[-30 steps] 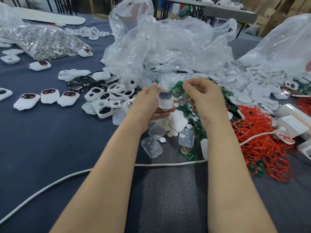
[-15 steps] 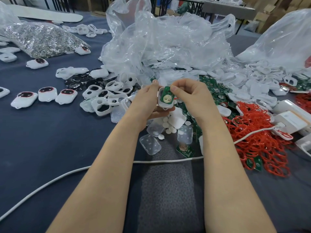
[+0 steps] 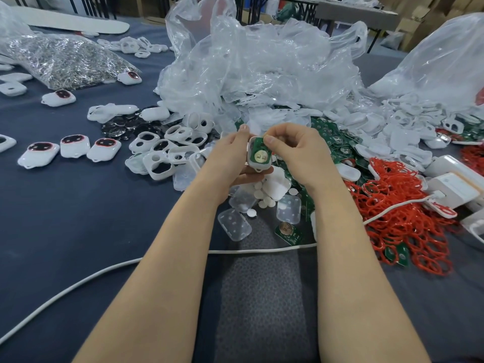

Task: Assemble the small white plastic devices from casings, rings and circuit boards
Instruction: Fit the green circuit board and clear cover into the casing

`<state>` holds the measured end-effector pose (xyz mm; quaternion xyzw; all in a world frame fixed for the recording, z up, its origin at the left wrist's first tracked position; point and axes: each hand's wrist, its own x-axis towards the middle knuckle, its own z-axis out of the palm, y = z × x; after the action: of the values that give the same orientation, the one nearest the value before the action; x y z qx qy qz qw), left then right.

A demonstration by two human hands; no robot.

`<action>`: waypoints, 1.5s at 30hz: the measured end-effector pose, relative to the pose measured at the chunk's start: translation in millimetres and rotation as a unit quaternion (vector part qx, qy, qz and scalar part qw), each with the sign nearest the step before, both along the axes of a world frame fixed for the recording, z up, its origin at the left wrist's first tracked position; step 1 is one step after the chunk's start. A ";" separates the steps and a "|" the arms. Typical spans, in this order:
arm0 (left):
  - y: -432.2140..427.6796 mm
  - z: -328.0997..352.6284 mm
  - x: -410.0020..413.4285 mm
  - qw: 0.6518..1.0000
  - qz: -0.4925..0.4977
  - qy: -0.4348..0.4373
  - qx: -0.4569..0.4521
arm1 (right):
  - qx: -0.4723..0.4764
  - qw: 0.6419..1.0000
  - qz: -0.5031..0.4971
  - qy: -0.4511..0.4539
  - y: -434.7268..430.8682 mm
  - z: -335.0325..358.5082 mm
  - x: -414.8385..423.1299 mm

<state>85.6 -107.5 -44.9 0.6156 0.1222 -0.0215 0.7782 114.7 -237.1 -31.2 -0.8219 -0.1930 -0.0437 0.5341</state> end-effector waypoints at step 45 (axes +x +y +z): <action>0.4 2.6 -4.3 0.999 0.036 -0.020 -0.018 | -0.128 0.986 -0.067 -0.087 11.0 -5.0 -0.4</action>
<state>81.4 -107.0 -42.3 0.5971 0.1287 0.0169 0.7916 114.3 -226.1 -36.2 -0.8877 -0.1875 -0.1258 0.4012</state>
